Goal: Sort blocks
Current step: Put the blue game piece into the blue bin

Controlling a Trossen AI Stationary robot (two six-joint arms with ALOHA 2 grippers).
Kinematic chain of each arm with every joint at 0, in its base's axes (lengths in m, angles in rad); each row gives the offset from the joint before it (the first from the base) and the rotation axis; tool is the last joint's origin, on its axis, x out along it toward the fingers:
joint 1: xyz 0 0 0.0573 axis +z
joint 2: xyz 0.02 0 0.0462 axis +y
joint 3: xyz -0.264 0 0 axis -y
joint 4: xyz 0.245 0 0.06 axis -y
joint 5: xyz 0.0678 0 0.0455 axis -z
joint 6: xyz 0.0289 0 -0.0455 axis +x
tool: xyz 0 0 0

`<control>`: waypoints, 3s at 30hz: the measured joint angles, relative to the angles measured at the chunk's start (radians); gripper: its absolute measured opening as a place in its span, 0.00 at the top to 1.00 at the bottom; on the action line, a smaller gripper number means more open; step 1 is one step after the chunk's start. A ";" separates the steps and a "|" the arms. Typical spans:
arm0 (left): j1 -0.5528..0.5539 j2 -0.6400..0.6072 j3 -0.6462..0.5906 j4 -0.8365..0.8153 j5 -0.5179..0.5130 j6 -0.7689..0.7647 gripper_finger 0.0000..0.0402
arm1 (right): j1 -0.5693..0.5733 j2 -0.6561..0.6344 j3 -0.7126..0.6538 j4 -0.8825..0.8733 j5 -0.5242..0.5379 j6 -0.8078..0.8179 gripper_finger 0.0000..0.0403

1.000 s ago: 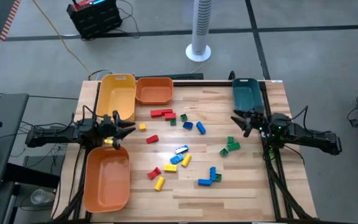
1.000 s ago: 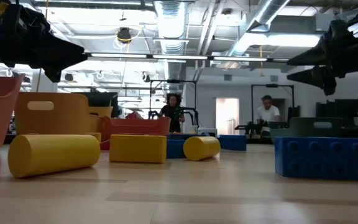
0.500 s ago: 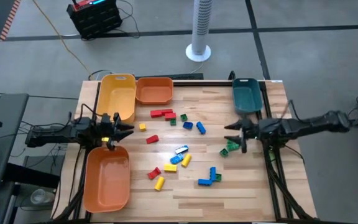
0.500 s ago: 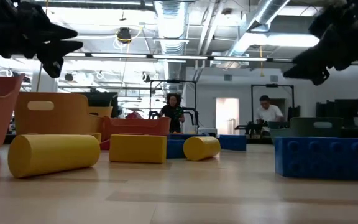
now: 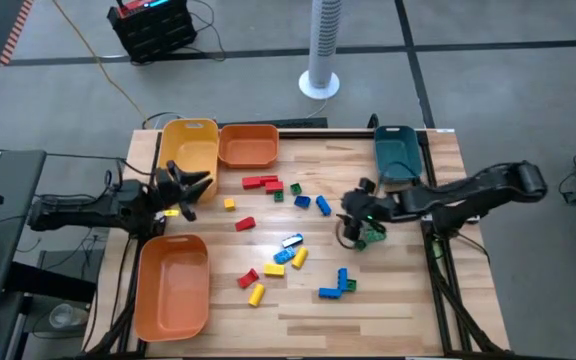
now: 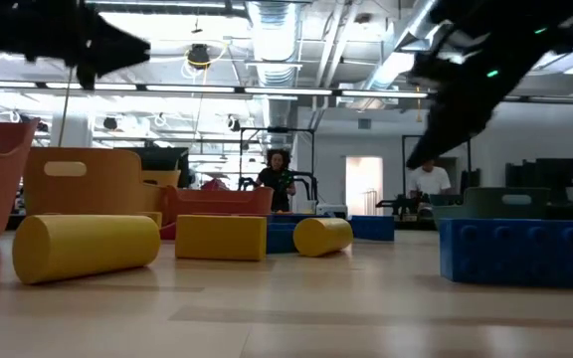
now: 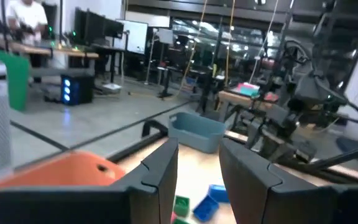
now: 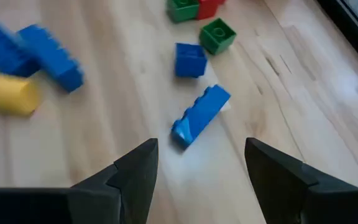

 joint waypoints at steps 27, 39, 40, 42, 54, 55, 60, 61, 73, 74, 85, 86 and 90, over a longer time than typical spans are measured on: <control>-0.018 0.431 0.272 -0.163 -0.023 0.009 0.72 | -0.108 0.427 0.146 0.139 0.009 0.143 0.40; -0.053 0.431 0.272 -0.182 -0.022 0.001 0.72 | -0.071 0.273 0.191 -0.007 -0.006 0.125 0.52; -0.053 0.431 0.272 -0.182 -0.022 -0.001 0.72 | -0.070 0.270 0.194 -0.022 -0.005 0.132 0.51; -0.053 0.431 0.272 -0.182 -0.022 -0.005 0.72 | -0.071 0.268 0.195 -0.038 -0.005 0.148 0.48; -0.053 0.431 0.272 -0.214 -0.022 -0.028 0.72 | -0.120 0.485 0.197 0.018 -0.002 0.234 0.36; -0.053 0.431 0.272 -0.215 -0.022 -0.028 0.72 | -0.120 0.494 0.197 0.035 -0.003 0.232 0.36; -0.053 0.431 0.272 -0.220 -0.021 -0.030 0.72 | -0.120 0.504 0.199 0.040 0.002 0.218 0.41; -0.054 0.431 0.272 -0.220 -0.021 -0.030 0.72 | -0.120 0.495 0.198 0.037 0.001 0.208 0.44; -0.054 0.431 0.272 -0.229 -0.021 -0.032 0.72 | -0.180 0.349 0.196 -0.079 -0.095 0.050 0.81; -0.054 0.431 0.272 -0.230 -0.021 -0.032 0.72 | -0.191 0.330 0.196 -0.095 -0.098 0.035 0.81; -0.054 0.443 0.271 -0.268 -0.021 -0.075 0.72 | -0.431 0.098 0.265 -0.386 0.023 -0.030 0.77; -0.054 0.447 0.271 -0.270 -0.021 -0.079 0.72 | -0.468 0.090 0.270 -0.415 0.047 -0.023 0.77; -0.054 0.472 0.271 -0.268 -0.021 -0.088 0.72 | -0.644 0.097 0.271 -0.496 0.060 -0.021 0.77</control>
